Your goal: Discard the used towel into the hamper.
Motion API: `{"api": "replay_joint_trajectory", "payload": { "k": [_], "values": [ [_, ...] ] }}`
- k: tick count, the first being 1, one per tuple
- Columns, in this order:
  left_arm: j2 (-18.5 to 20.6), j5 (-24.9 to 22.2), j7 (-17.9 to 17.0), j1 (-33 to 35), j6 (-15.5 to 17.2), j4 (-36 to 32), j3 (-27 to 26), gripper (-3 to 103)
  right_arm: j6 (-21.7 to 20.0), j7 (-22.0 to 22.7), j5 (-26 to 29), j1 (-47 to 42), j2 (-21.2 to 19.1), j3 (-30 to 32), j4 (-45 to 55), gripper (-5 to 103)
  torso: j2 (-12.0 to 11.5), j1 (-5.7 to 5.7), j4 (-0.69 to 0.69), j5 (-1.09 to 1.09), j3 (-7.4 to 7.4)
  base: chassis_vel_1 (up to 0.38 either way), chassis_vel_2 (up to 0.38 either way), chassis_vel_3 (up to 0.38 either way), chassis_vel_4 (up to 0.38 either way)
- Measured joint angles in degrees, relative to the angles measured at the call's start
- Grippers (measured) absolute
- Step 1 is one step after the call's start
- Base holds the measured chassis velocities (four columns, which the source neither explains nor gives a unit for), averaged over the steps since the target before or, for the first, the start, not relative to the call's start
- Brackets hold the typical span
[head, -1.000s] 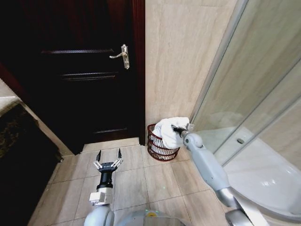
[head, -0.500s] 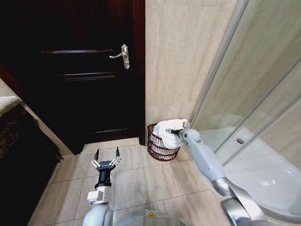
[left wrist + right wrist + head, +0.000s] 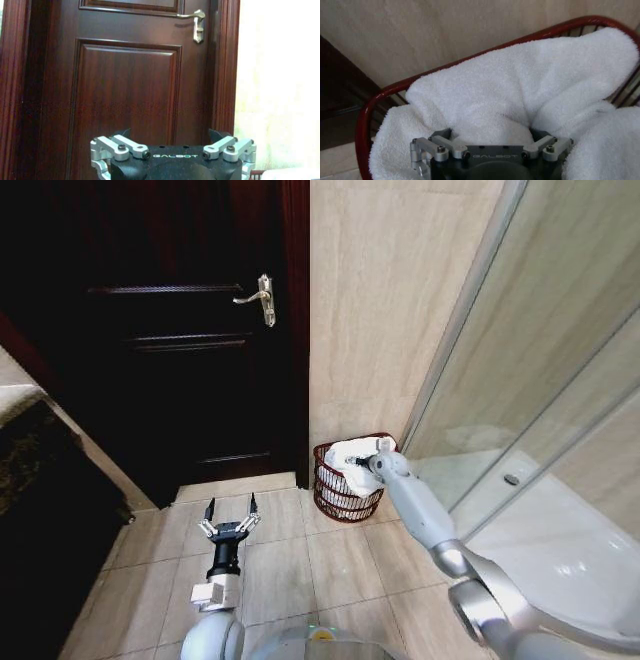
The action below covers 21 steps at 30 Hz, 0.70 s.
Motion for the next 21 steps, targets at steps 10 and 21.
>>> {"api": "replay_joint_trajectory", "payload": {
  "k": [10, 21],
  "values": [
    [0.3, -0.6, 0.0, 0.0, -0.5, 0.0, -0.3, 100, 0.8, -0.6, 0.8, 1.4, 3.1, 1.7, -4.2, 100, 0.0, 0.0, 0.0, -0.01, 0.0, 0.0, 0.0, 0.0, 0.0],
    [1.6, -1.0, 0.0, 0.2, -0.5, -0.8, -0.1, 100, 4.2, 2.4, 3.6, -3.5, -1.8, -0.5, 12.1, 100, 0.0, 0.0, 0.03, 0.03, 0.0, 0.0, 0.0, 0.0, 0.0]
  ]
}}
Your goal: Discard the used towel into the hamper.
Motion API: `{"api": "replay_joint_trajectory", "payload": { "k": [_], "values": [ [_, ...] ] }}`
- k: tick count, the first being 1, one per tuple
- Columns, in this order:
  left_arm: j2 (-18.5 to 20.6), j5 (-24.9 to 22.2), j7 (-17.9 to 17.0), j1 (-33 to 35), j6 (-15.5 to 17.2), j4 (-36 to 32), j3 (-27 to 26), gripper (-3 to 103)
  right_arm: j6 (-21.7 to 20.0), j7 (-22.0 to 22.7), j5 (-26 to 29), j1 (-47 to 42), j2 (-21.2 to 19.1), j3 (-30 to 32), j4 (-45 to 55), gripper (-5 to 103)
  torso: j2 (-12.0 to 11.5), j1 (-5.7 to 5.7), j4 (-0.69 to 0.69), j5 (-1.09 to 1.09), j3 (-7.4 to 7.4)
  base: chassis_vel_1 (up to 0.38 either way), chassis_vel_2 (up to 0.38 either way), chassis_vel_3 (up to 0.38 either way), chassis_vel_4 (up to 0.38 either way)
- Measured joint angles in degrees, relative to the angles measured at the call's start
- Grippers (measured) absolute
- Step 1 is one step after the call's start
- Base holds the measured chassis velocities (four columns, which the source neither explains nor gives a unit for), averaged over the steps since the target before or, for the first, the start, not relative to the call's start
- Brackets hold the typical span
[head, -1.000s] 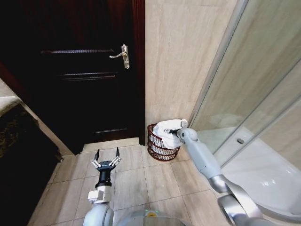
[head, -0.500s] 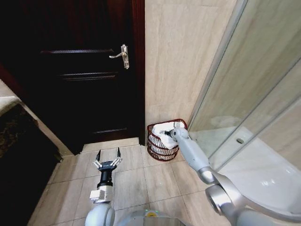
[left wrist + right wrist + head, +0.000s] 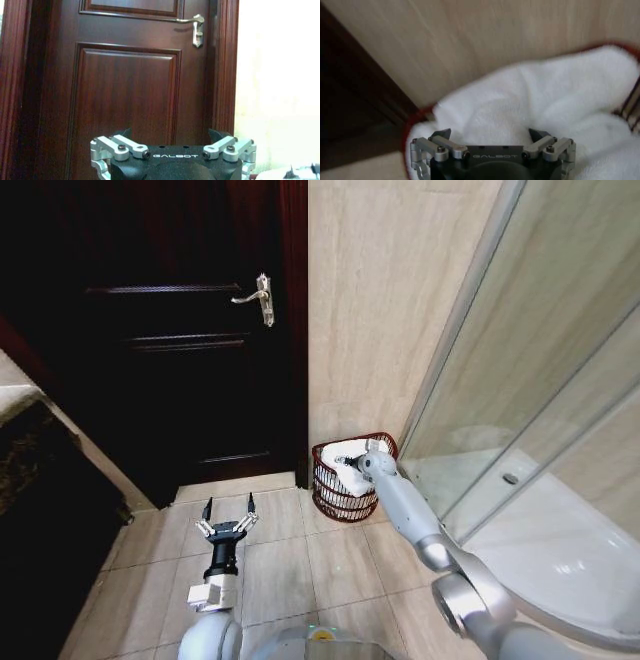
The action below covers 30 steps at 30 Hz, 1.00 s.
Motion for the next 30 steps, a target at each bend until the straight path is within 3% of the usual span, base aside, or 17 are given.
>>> {"api": "replay_joint_trajectory", "payload": {
  "k": [8, 10, 11, 14, 16, 18, 24, 30],
  "values": [
    [0.4, -0.1, 0.0, 0.1, 0.4, -0.7, 0.4, 100, 3.8, 1.5, 0.7, -6.2, -5.7, 0.4, 16.2, 100, 0.0, -0.01, -0.01, -0.01, -0.02, 0.0, 0.0, 0.0, 0.0],
    [0.9, -0.5, -0.1, 0.1, 0.6, -1.0, 0.3, 100, 8.3, -1.0, -2.9, -11.7, -8.3, 1.5, 24.2, 100, 0.0, -0.01, -0.01, 0.01, -0.01, 0.0, 0.0, 0.0, 0.0],
    [0.9, -0.5, -0.1, 0.1, 0.6, -1.0, 0.3, 100, 8.3, -1.0, -2.9, -11.7, -8.3, 1.5, 24.2, 100, 0.0, -0.01, -0.01, 0.01, -0.01, 0.0, 0.0, 0.0, 0.0],
    [1.4, -1.1, -0.2, -0.2, 1.3, -1.5, 0.4, 100, 14.3, -4.5, -10.3, -21.2, -10.1, 4.4, 32.7, 100, 0.0, -0.01, -0.01, 0.01, -0.01, 0.0, 0.0, 0.0, 0.0],
    [1.5, -1.2, -0.2, -0.3, 1.4, -1.5, 0.4, 100, 15.4, -4.9, -11.4, -22.7, -10.1, 5.0, 33.8, 100, 0.0, -0.01, -0.02, 0.02, -0.01, 0.0, 0.0, 0.0, 0.0],
    [2.0, -1.4, -0.2, -0.8, 1.8, -1.6, 0.5, 100, 19.7, -7.3, -17.2, -29.0, -9.8, 8.9, 38.2, 100, 0.0, -0.01, -0.02, -0.02, -0.02, 0.0, 0.0, 0.0, 0.0],
    [2.3, -1.4, -0.1, -1.4, 2.2, -0.8, 1.4, 100, 24.7, -8.8, -24.7, -38.5, -8.4, 14.2, 43.3, 100, 0.0, -0.02, -0.02, 0.0, -0.02, 0.0, 0.0, 0.0, 0.0],
    [2.2, -1.2, 0.1, -1.9, 2.7, -0.4, 2.3, 100, 25.6, -7.3, -25.9, -41.3, -7.7, 14.8, 44.0, 100, 0.0, -0.02, -0.02, 0.0, -0.02, 0.0, 0.0, 0.0, 0.0]
  ]
}}
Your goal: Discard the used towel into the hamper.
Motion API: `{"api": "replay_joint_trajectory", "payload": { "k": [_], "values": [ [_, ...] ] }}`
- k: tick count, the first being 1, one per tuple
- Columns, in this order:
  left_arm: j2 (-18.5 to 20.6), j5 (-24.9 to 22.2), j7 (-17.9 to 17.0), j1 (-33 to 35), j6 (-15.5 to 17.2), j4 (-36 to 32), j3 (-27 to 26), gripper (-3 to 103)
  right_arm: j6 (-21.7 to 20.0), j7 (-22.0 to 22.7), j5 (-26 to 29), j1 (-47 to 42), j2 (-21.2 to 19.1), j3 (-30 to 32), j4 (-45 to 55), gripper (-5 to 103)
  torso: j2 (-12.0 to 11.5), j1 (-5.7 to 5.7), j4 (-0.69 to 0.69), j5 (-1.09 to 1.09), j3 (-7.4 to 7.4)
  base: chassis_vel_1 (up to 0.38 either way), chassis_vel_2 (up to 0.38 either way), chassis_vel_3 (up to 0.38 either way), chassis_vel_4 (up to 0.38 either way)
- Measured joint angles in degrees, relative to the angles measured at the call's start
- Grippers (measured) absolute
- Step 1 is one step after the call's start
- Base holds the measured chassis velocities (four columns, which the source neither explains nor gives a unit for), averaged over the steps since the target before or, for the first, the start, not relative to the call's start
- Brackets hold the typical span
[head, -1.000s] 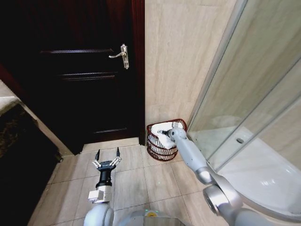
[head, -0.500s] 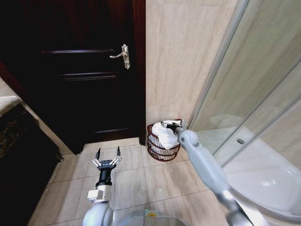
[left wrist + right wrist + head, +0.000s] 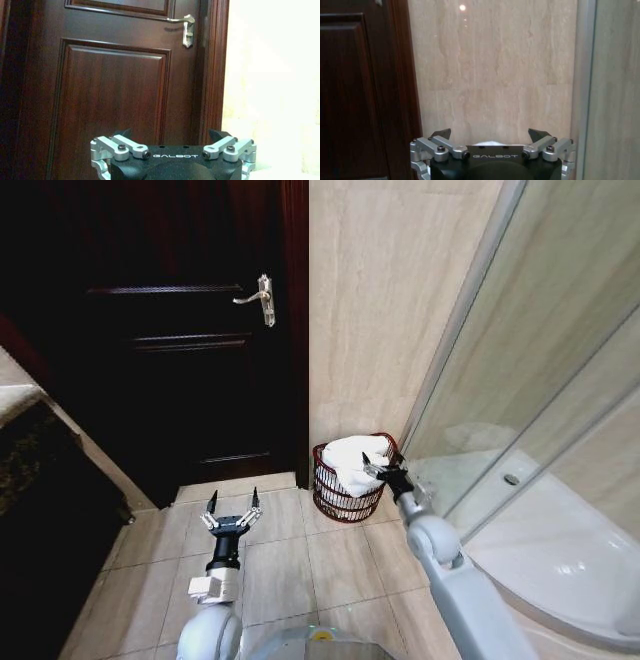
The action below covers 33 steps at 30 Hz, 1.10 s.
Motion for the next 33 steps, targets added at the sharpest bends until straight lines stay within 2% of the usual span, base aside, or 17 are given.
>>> {"api": "replay_joint_trajectory", "payload": {
  "k": [13, 17, 19, 20, 21, 23, 28, 33],
  "values": [
    [-0.4, 0.3, 0.1, -0.2, 0.1, 0.5, 0.4, 100, -1.4, 1.2, 0.4, -0.6, 0.1, -1.0, 1.1, 100, 0.0, 0.02, 0.01, -0.02, 0.01, -0.079, 0.081, 0.084, -0.077],
    [-0.7, 0.4, 0.1, -0.1, 0.1, 0.3, 0.4, 100, -2.2, 3.1, 0.5, -2.2, 0.0, -1.4, 2.5, 100, 0.0, 0.03, 0.01, -0.02, 0.02, -0.091, 0.119, 0.105, -0.096],
    [-0.7, 0.4, 0.1, 0.0, 0.0, 0.1, 0.4, 100, -5.7, 5.7, 1.1, -4.4, -0.1, -1.7, 5.1, 100, 0.0, 0.04, 0.01, 0.0, 0.02, -0.041, 0.071, 0.072, -0.055],
    [-0.7, 0.4, 0.1, 0.0, -0.1, 0.1, 0.4, 100, -9.6, 7.6, 2.2, -6.2, -0.2, -1.9, 7.2, 100, 0.0, 0.03, 0.02, -0.02, 0.02, 0.0, 0.0, 0.0, 0.0],
    [-0.7, 0.4, 0.1, 0.0, -0.1, 0.1, 0.4, 100, -9.6, 7.6, 2.2, -6.2, -0.2, -1.9, 7.2, 100, 0.0, 0.03, 0.02, -0.02, 0.02, 0.0, 0.0, 0.0, 0.0],
    [-0.4, 0.1, 0.0, 0.0, -0.2, -0.1, 0.6, 100, -16.9, 6.8, 3.8, -9.7, -1.1, -1.4, 9.9, 100, 0.0, 0.01, -0.01, -0.03, 0.0, 0.027, -0.014, -0.017, 0.015],
    [1.5, -1.1, -0.1, 0.4, 0.7, -1.1, 1.1, 100, -21.0, 6.7, 6.5, -11.5, -0.4, -1.2, 10.3, 100, 0.0, 0.0, -0.01, -0.01, 0.0, 0.022, -0.012, -0.013, 0.011],
    [2.6, -1.4, 0.0, 0.8, 1.1, -1.1, 1.0, 100, -21.3, 5.4, 8.8, -10.0, 0.8, -1.4, 7.2, 100, 0.0, 0.0, 0.0, -0.01, 0.0, 0.0, 0.0, 0.0, 0.0]
  ]
}}
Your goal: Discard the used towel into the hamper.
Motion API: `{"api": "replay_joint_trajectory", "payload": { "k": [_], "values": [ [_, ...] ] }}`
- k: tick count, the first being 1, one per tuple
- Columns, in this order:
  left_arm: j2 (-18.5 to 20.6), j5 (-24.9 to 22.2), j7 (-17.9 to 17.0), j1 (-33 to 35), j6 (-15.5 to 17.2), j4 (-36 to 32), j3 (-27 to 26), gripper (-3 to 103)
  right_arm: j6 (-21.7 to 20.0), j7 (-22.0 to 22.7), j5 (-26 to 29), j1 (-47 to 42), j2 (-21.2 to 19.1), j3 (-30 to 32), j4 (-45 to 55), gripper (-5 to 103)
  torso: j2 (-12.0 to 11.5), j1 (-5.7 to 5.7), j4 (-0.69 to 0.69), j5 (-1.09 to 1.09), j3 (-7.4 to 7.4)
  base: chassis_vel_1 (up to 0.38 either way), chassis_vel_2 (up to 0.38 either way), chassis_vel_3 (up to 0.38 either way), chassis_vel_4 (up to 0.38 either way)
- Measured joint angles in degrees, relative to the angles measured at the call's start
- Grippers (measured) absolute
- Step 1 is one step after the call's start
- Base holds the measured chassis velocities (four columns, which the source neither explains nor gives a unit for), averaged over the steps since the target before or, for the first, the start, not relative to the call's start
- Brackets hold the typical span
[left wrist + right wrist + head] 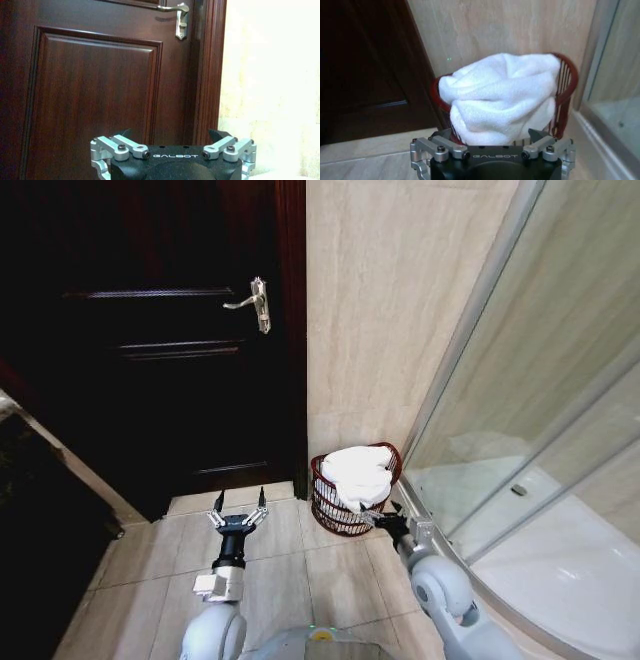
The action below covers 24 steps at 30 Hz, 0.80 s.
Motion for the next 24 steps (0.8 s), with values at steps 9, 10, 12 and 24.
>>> {"api": "replay_joint_trajectory", "payload": {
  "k": [9, 10, 12, 24],
  "values": [
    [-0.2, -0.4, 0.0, -0.1, -0.1, -1.1, -0.2, 100, -1.2, -2.2, 1.3, 7.7, -0.9, -2.0, -8.6, 100, 0.0, 0.01, 0.01, 0.0, 0.0, 0.0, 0.0, 0.0, 0.0],
    [-0.3, -0.7, 0.0, -0.1, 0.0, -1.4, -0.4, 100, -0.8, -2.4, 1.3, 9.5, -1.1, -2.2, -10.1, 100, 0.0, 0.01, 0.0, 0.0, 0.01, 0.0, 0.0, 0.0, 0.0],
    [-0.2, -0.7, 0.0, -0.1, 0.0, -1.4, -0.6, 100, -0.8, -2.6, 1.3, 10.3, -1.2, -2.2, -10.6, 100, 0.0, 0.01, 0.01, -0.01, 0.01, 0.0, 0.0, 0.0, 0.0],
    [-0.7, -1.1, 0.0, 1.0, -0.2, -3.1, -3.5, 100, -1.3, -4.8, 4.4, 17.7, -2.5, -2.3, -18.1, 100, 0.0, 0.01, 0.0, 0.0, 0.01, 0.0, 0.0, 0.0, 0.0]
  ]
}}
